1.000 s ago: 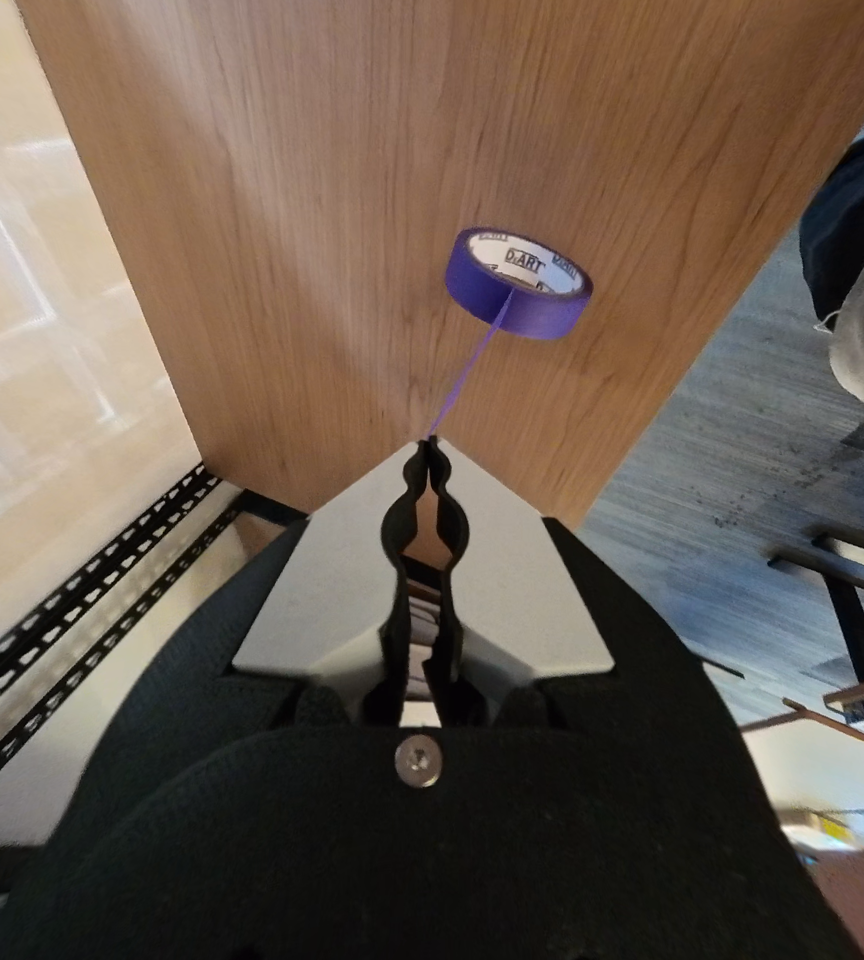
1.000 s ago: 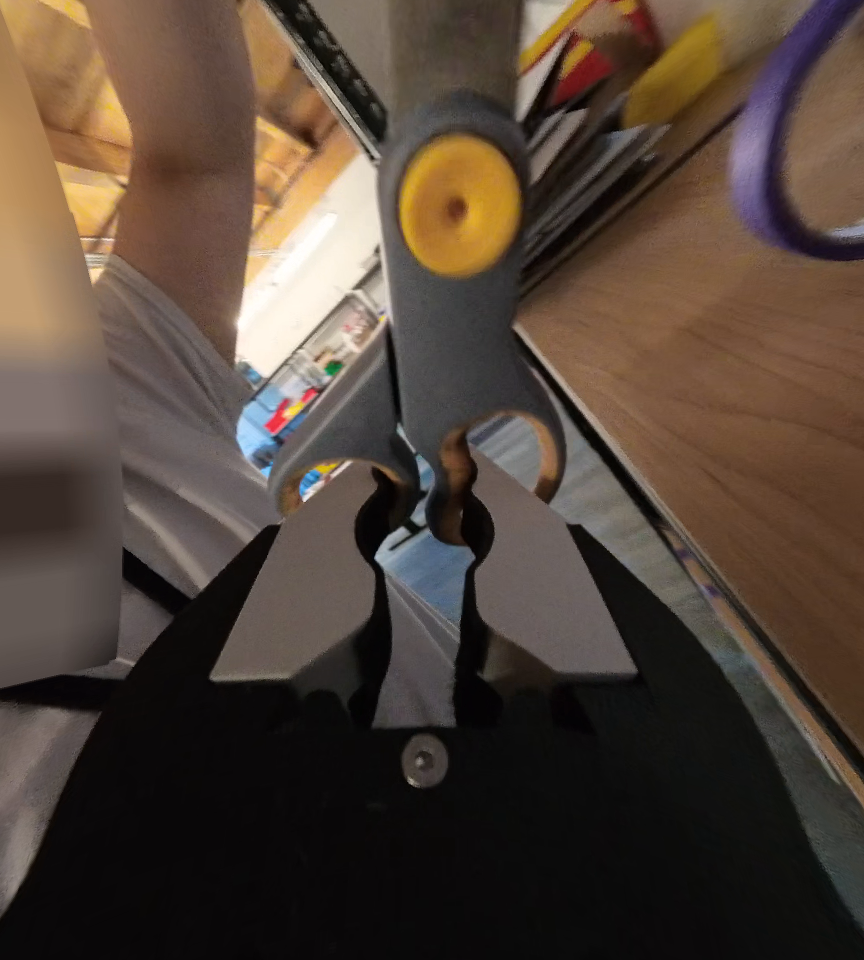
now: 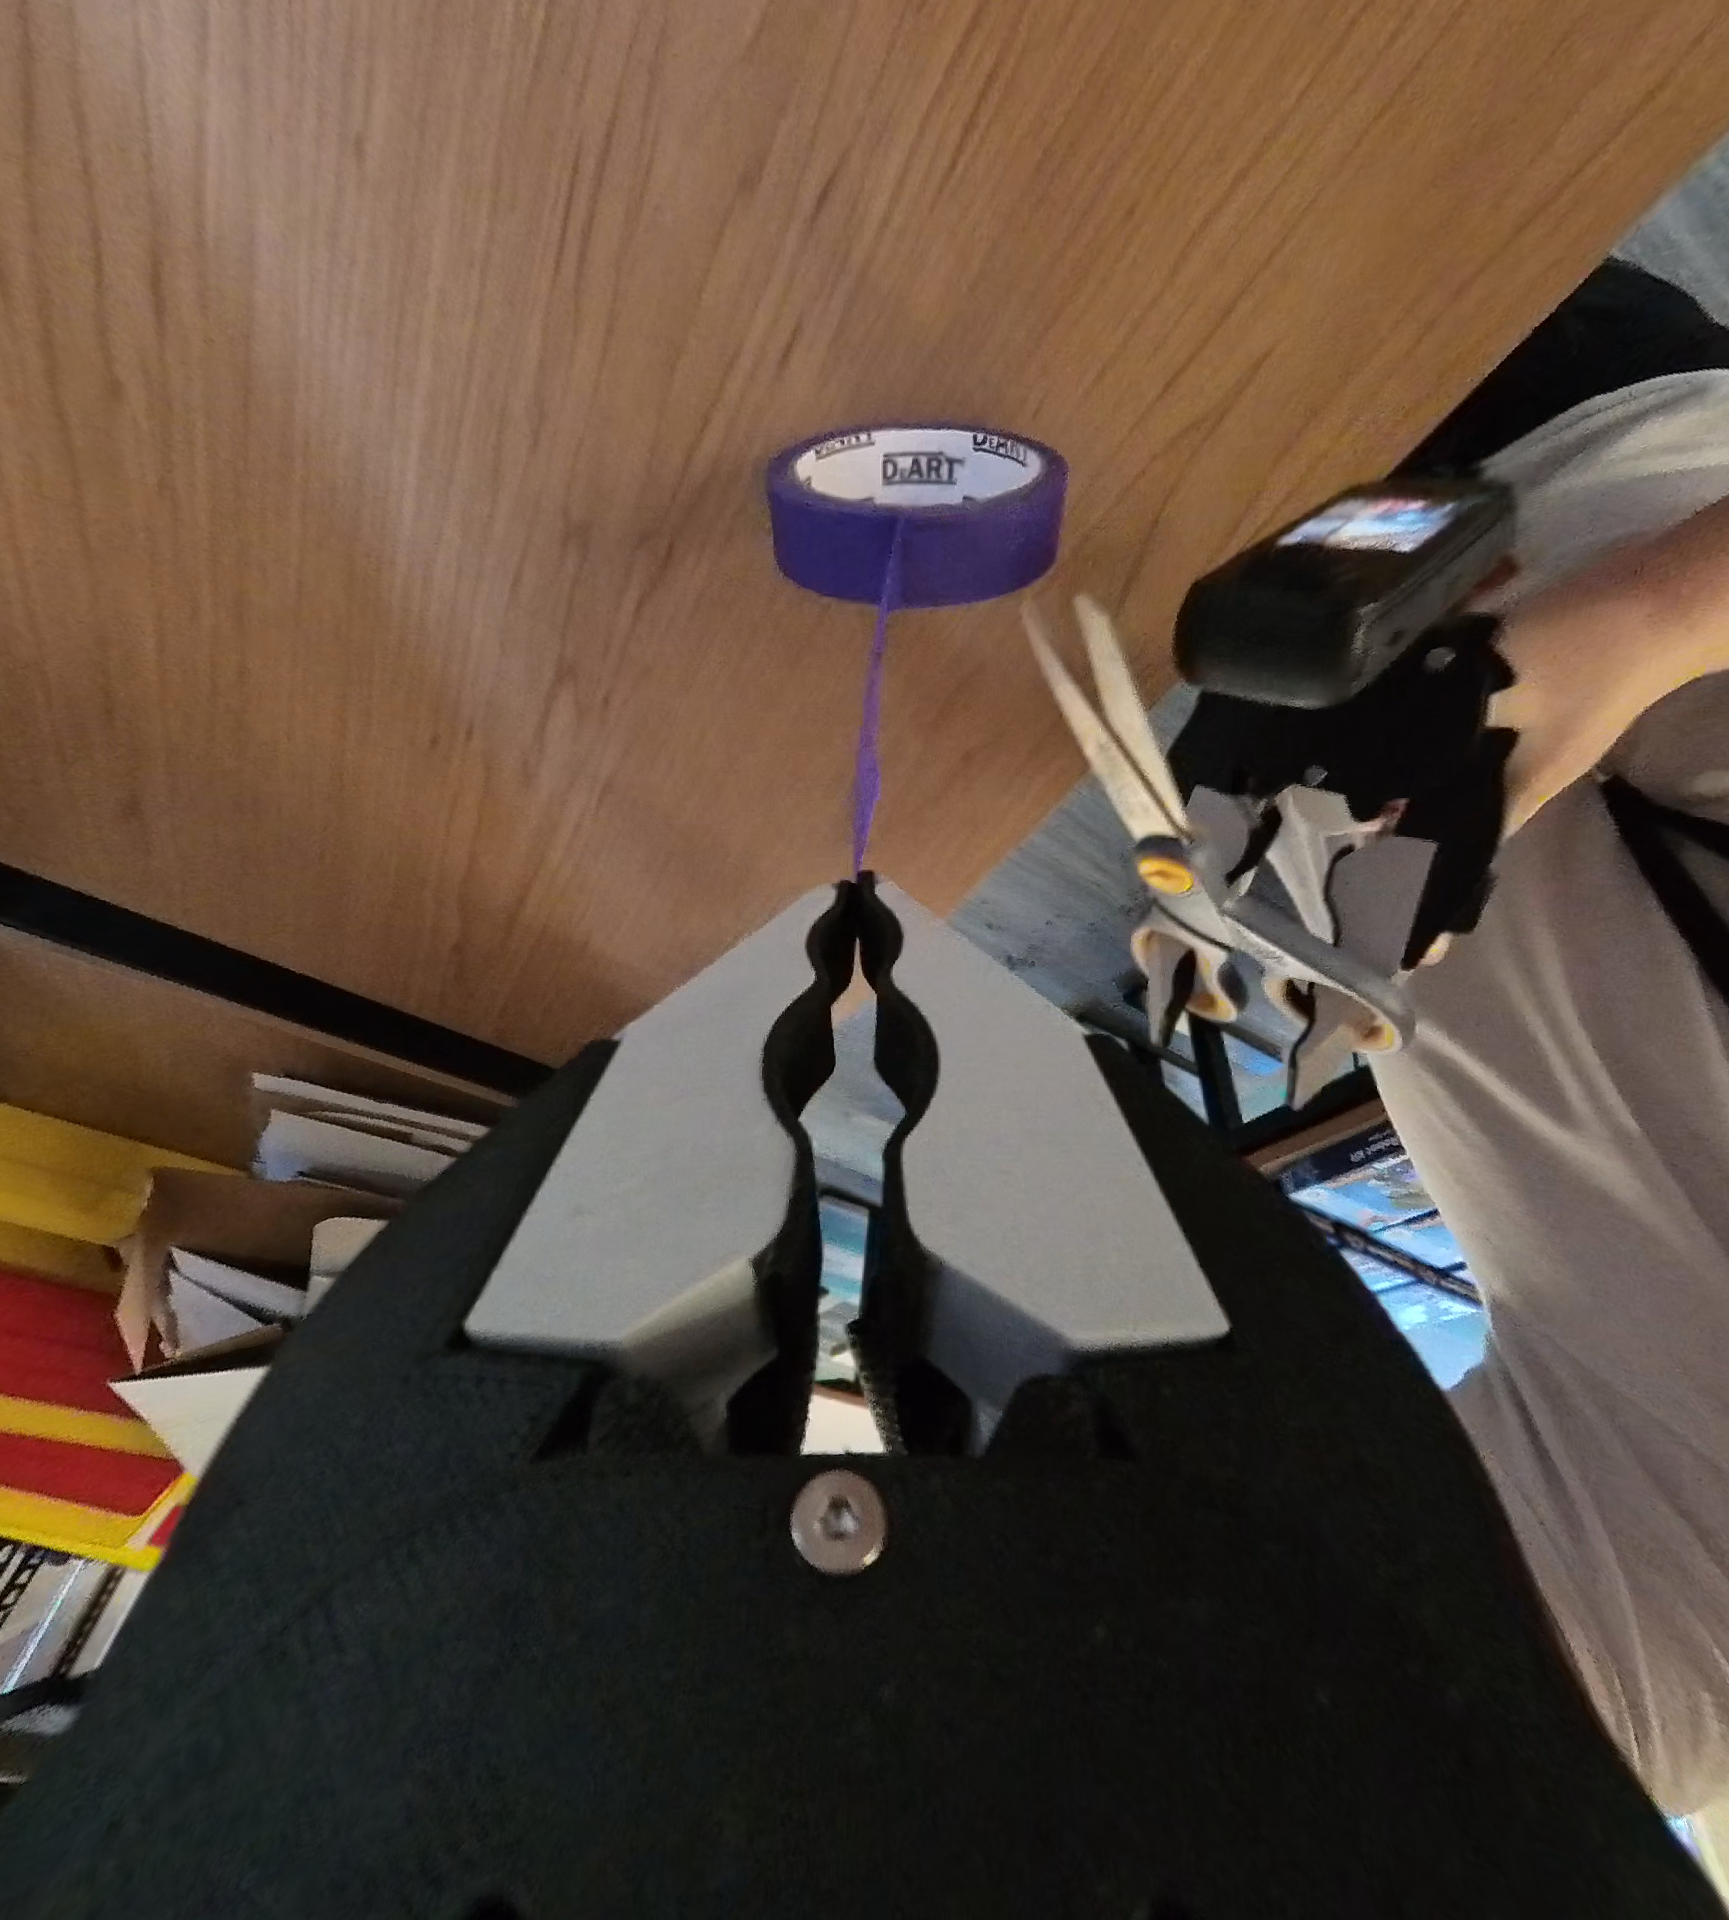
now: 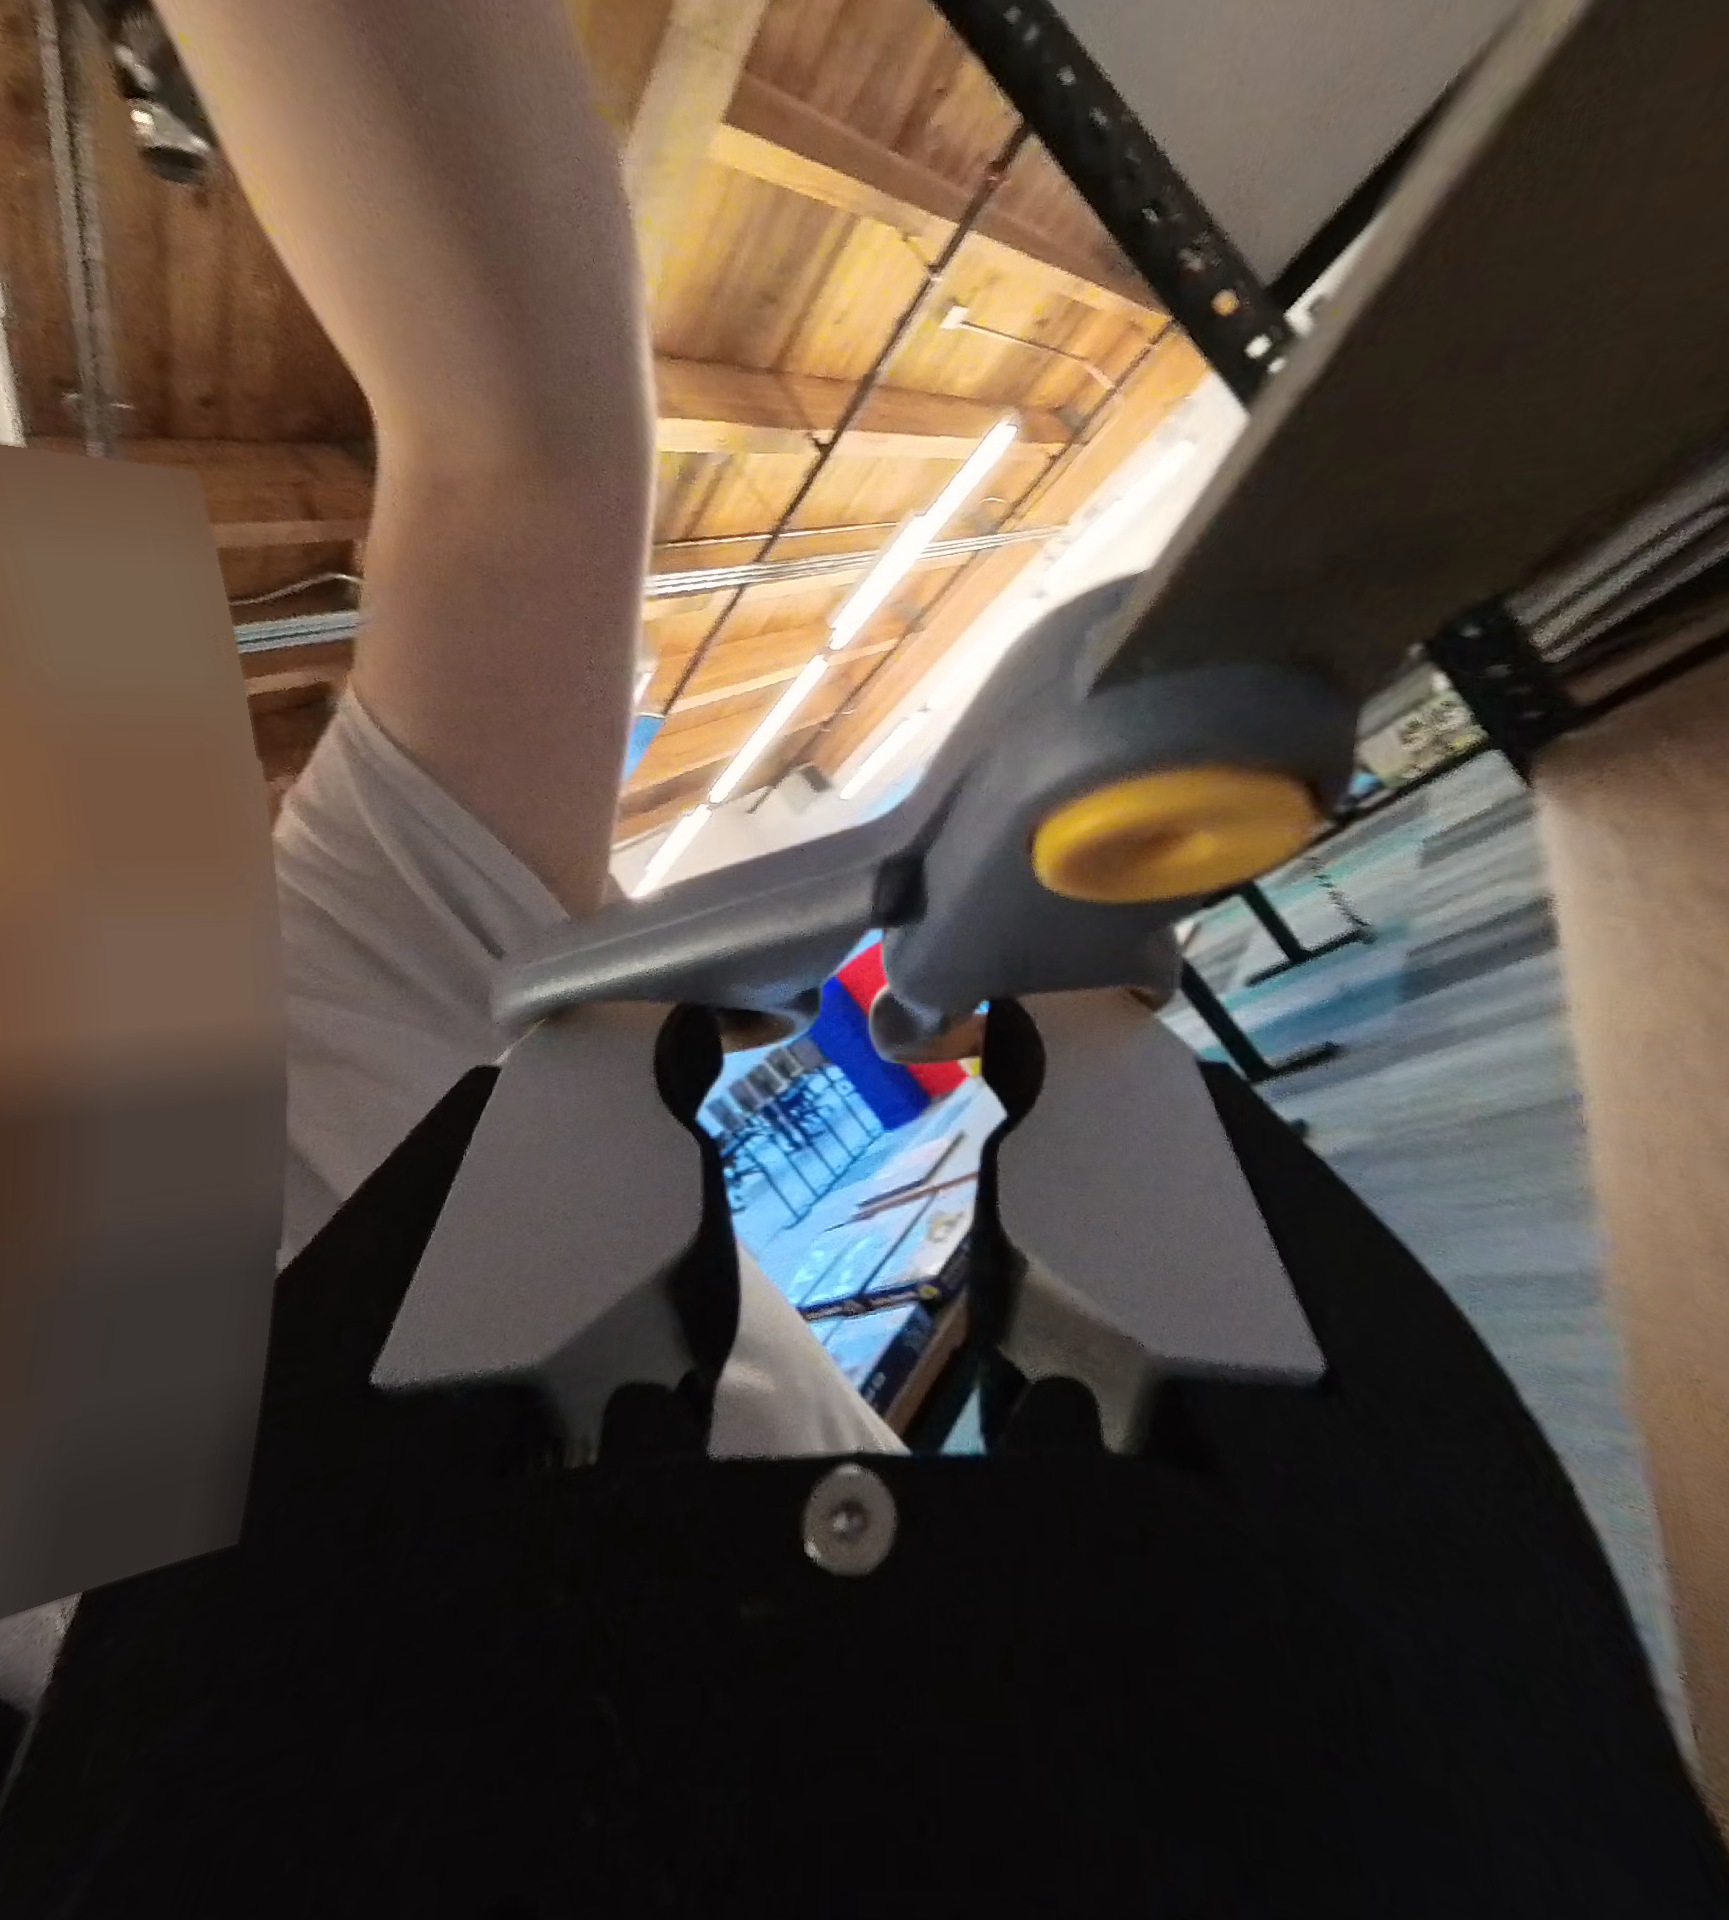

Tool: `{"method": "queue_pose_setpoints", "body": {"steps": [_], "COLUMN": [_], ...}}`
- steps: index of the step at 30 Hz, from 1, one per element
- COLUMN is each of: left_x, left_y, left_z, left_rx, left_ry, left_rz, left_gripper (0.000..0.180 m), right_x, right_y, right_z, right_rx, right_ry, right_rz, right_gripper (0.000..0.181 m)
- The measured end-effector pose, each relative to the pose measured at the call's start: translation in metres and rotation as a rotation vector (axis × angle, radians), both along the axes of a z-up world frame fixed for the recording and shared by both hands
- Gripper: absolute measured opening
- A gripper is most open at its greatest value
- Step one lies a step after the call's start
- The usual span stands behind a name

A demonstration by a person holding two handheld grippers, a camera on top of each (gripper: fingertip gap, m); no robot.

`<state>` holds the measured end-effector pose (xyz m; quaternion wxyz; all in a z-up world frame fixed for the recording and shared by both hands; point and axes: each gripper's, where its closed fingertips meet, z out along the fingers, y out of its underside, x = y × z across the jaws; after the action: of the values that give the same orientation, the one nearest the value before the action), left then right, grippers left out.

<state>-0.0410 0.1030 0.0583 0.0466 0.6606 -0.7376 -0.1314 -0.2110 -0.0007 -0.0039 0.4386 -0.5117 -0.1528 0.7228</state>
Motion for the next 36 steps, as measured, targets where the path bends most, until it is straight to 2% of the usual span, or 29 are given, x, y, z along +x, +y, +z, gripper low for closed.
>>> {"method": "queue_pose_setpoints", "body": {"steps": [5,13,16,26,36], "left_x": [0.000,0.001,0.001,-0.003,-0.011], "left_y": [-0.005,-0.003,-0.001,0.001,-0.002], "left_z": [-0.001,-0.005,-0.007,-0.004,-0.005], "left_rx": [-0.048,-0.080,-0.097,-0.138,-0.151], "left_ry": [0.004,0.028,0.034,0.018,0.037], "left_rz": [0.036,0.076,0.090,0.097,0.101], "left_gripper": [0.000,0.000,0.000,0.000,0.000], "right_x": [-0.019,-0.020,-0.017,-0.025,-0.019], "right_y": [0.004,0.030,0.044,0.053,0.070], "right_z": [0.003,0.011,0.009,0.013,0.011], "right_rx": [0.028,0.084,0.090,0.087,0.112], "right_ry": [0.086,0.184,0.176,0.191,0.190], "right_rz": [0.086,0.020,-0.040,0.012,-0.070], "right_gripper": [0.046,0.046,0.046,0.046,0.046]}}
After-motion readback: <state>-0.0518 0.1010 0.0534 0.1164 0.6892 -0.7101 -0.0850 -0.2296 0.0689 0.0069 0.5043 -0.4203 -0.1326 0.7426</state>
